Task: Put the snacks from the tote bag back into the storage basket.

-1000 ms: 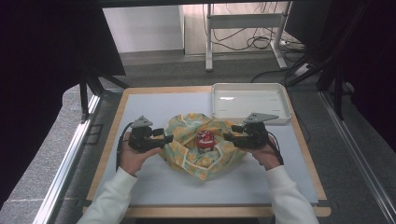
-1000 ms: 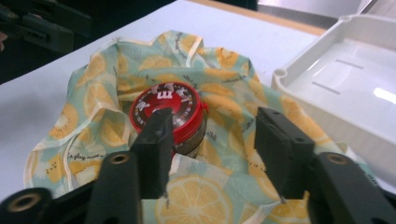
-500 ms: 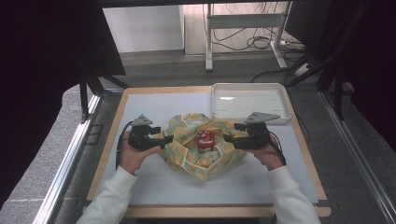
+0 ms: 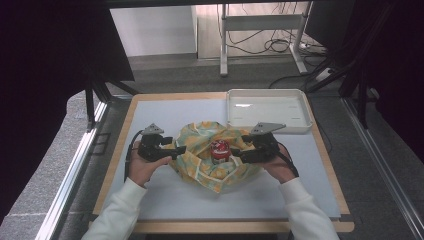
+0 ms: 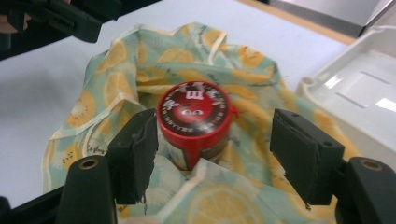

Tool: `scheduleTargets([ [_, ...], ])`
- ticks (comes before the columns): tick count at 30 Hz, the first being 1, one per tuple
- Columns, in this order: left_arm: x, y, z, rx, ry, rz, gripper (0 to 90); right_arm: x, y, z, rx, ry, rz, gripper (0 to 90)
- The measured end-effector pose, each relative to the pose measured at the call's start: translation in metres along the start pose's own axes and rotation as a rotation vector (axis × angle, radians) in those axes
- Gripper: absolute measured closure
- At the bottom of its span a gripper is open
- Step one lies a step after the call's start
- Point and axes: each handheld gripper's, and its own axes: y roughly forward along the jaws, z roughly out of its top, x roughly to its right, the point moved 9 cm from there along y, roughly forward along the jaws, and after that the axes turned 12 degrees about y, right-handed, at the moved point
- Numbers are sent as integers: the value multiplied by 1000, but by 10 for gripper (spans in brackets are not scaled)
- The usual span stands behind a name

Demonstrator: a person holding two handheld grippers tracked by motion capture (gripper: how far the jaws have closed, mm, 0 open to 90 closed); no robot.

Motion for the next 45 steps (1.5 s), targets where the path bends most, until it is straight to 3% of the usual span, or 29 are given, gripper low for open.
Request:
scheduleTargets([
  [8, -1, 1, -3, -8, -11, -7, 275, -9, 24, 1, -35, -18, 15, 282],
  [13, 1, 2, -3, -9, -16, -13, 273, -15, 40, 3, -59, -35, 0, 240],
  [27, 5, 2, -3, -13, -2, -26, 285, -11, 80, -17, -178, -70, -95, 165],
  [34, 3, -2, 0, 7, -1, -14, 291, -9, 91, -21, -195, -50, -119, 248],
  [40, 3, -3, 2, 19, 14, 1, 298, -8, 88, -20, -204, -34, -109, 253],
  [45, 2, -3, 2, 23, 8, 6, 296, -7, 81, -16, -169, -17, -108, 254],
])
